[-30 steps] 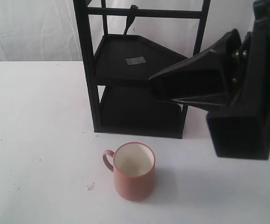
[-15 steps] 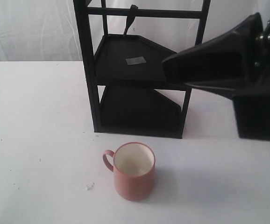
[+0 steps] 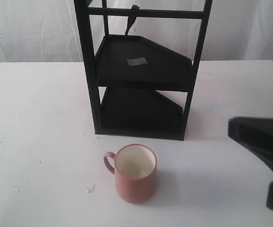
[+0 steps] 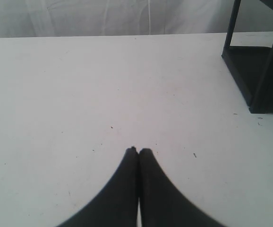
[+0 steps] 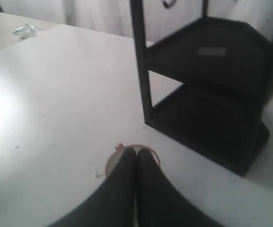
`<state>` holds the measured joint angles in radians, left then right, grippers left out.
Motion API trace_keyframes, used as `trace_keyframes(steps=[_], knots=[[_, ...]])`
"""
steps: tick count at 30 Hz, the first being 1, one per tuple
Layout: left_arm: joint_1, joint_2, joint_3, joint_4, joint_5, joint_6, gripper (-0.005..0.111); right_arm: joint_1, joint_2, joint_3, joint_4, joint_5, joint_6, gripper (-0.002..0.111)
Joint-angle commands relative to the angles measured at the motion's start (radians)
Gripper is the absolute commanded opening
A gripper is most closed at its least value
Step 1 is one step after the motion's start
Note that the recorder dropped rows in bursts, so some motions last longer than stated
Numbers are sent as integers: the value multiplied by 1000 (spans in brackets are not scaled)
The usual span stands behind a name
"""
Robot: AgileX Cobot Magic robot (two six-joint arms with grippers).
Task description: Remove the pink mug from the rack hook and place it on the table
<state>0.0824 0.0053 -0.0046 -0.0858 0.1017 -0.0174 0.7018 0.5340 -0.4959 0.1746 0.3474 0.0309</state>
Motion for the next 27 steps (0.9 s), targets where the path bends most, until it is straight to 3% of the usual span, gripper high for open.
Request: trace_keyframes(steps=[1,14,27], knots=[[-2,-5,5,-9,-4,-2,0,-100,-124,150,-50,-43,90,0],[-2,-5,5,-9,-4,-2,0,-477,-461,401,-204,-126,53,0],[-2,-5,5,-9,-4,-2,0,-494,-461,496,-202,-260,-24,0]])
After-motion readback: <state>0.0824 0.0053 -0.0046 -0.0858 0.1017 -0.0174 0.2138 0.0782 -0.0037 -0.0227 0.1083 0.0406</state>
